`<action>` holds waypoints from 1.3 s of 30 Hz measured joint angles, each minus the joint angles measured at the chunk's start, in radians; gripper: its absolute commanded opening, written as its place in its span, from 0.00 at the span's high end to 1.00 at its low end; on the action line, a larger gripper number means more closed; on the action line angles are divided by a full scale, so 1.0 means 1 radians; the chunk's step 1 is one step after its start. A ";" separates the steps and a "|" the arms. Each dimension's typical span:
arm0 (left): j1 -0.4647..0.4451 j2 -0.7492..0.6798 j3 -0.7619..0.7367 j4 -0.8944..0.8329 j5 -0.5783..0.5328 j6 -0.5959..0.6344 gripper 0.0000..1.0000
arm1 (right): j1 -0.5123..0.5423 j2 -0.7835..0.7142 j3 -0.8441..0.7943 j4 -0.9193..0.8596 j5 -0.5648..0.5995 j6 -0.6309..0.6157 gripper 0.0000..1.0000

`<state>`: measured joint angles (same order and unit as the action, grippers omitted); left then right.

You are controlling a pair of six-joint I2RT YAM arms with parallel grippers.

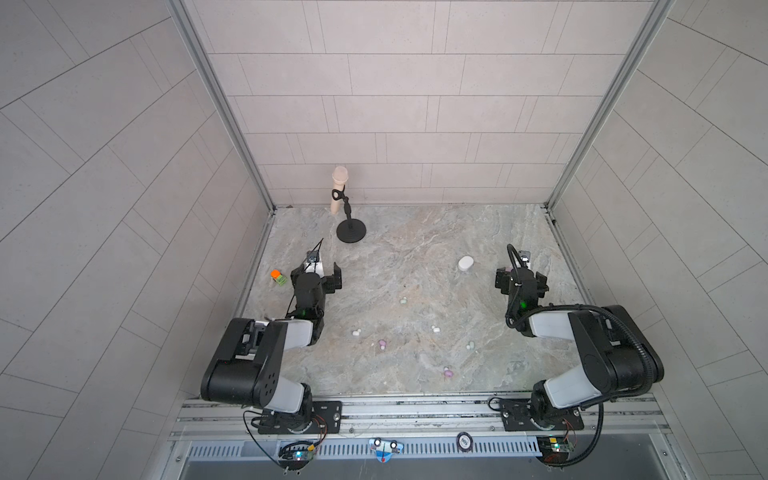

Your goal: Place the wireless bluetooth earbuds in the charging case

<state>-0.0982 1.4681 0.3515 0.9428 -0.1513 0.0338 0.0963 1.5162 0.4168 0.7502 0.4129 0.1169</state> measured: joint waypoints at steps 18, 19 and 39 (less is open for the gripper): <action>-0.037 -0.121 0.144 -0.332 -0.005 0.011 0.00 | 0.003 -0.112 0.169 -0.381 0.003 0.033 0.01; -0.056 -0.144 0.180 -0.383 -0.010 0.014 0.00 | 0.004 -0.136 0.225 -0.461 0.003 0.053 0.01; -0.211 -0.470 0.245 -0.912 0.152 -0.229 0.00 | -0.096 -0.318 0.486 -1.730 -0.308 0.409 0.03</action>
<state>-0.3088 0.9977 0.5961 0.0311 0.0006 -0.1951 0.0006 1.1980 0.9028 -0.9798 0.1051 0.5255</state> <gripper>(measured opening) 0.999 0.981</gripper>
